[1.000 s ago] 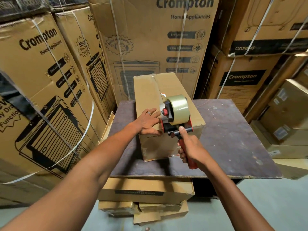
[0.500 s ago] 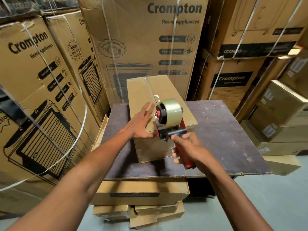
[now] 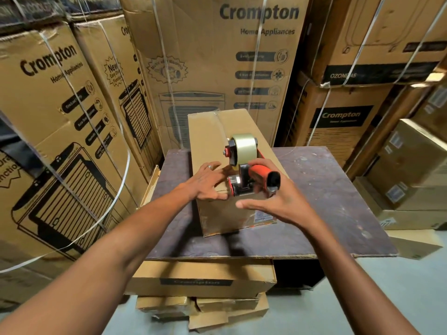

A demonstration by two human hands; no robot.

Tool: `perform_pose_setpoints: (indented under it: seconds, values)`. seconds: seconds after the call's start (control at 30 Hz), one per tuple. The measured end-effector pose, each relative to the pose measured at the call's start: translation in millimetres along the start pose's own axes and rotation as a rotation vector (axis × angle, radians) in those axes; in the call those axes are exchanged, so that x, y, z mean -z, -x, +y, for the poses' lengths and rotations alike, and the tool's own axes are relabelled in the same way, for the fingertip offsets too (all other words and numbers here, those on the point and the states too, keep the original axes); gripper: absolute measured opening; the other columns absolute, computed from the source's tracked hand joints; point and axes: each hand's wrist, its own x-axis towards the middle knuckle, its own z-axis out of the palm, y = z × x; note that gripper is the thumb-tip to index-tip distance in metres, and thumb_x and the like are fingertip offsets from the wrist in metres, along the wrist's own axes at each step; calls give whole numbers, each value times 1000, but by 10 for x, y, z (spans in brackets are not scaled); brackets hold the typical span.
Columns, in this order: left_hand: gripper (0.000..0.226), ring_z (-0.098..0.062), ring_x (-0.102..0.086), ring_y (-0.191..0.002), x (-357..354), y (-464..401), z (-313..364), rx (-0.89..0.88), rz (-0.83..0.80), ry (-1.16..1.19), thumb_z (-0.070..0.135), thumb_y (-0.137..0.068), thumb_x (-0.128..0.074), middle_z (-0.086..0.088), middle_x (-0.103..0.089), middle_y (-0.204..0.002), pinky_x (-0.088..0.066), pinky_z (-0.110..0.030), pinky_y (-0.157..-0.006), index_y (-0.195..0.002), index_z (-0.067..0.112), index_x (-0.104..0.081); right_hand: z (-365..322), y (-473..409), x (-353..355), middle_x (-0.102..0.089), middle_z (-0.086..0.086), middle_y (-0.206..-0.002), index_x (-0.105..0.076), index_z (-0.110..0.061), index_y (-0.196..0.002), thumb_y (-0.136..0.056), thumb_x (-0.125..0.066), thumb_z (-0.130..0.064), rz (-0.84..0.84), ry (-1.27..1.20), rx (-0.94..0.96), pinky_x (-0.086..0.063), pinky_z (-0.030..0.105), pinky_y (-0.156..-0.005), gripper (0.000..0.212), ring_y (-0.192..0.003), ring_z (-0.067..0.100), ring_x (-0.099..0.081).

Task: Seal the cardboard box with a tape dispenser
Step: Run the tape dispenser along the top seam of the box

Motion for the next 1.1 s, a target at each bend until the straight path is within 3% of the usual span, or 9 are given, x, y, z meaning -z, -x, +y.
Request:
perform_pose_setpoints:
  seconds: [0.1, 0.23, 0.33, 0.43, 0.6, 0.77, 0.9, 1.0, 1.1]
  values:
    - [77, -29, -21, -148, 9, -3, 9, -10, -6, -10, 70, -78, -43, -9, -45, -153, -20, -54, -117, -133, 18, -59, 23, -152, -171, -64, -3, -106, -71, -31, -112, -71, -82, -69, 328, 227, 174, -57, 30, -85, 57, -100, 14, -63]
    - [75, -30, -27, -145, -10, -23, 14, -45, -28, 3, 64, -80, -44, -10, -42, -154, -18, -55, -119, -138, 16, -52, 21, -412, -310, -65, 4, -91, -74, -8, -86, -84, -80, -39, 418, 30, 439, -51, 33, -80, 31, -90, 23, -64]
    - [74, -30, -39, -132, -13, -49, 31, -42, -25, 20, 66, -77, -41, -11, -54, -139, -21, -51, -117, -130, 15, -53, 16, -614, -454, -64, 4, -67, -64, 1, -71, -90, -68, -25, 427, -221, 368, -47, 33, -60, 33, -63, 17, -62]
    - [93, -28, -28, -145, -22, -102, 26, 0, -59, 3, 71, -70, -43, -12, -44, -153, -16, -52, -120, -143, 14, -44, 53, -774, -514, -53, 9, -54, -55, -5, -58, -87, -57, -21, 534, -278, 305, -37, 31, -50, 33, -50, 25, -51]
    - [99, -29, -30, -139, 23, -181, 29, 63, -89, -13, 80, -62, -46, -9, -47, -149, -23, -49, -110, -140, 19, -48, 5, -930, -425, -46, 9, -49, -46, -1, -52, -84, -51, -20, 582, -296, 326, -35, 23, -49, 37, -45, 14, -47]
    - [78, -26, -33, -126, 56, -201, 6, 67, -89, -15, 75, -70, -63, -11, -48, -139, -26, -44, -96, -122, 18, -52, 195, -570, -486, -45, 20, -51, -47, 3, -54, -85, -50, -19, 585, -262, 293, -35, 46, -44, 38, -46, 35, -46]
    - [76, -26, -35, -116, 59, -171, 69, 50, -104, -89, 77, -73, -54, -8, -53, -126, -29, -44, -92, -121, 17, -57, 0, -860, -383, -36, 11, -47, -40, -9, -49, -79, -55, -25, 536, -405, 195, -32, 30, -47, 36, -45, 20, -37]
    - [83, -26, -36, -118, 82, -155, 36, 45, -142, -148, 82, -73, -41, -7, -55, -125, -29, -45, -93, -125, 19, -57, -24, -943, -352, -34, 25, -50, -36, 3, -53, -79, -55, -24, 532, -407, 210, -31, 46, -42, 42, -45, 36, -35]
    - [91, -25, -36, -120, 58, -139, 79, 70, -115, -132, 86, -71, -35, -8, -54, -126, -28, -46, -98, -122, 15, -59, 30, -745, -386, -35, 23, -49, -37, 2, -52, -82, -53, -21, 499, -319, 263, -28, 44, -41, 41, -44, 35, -36]
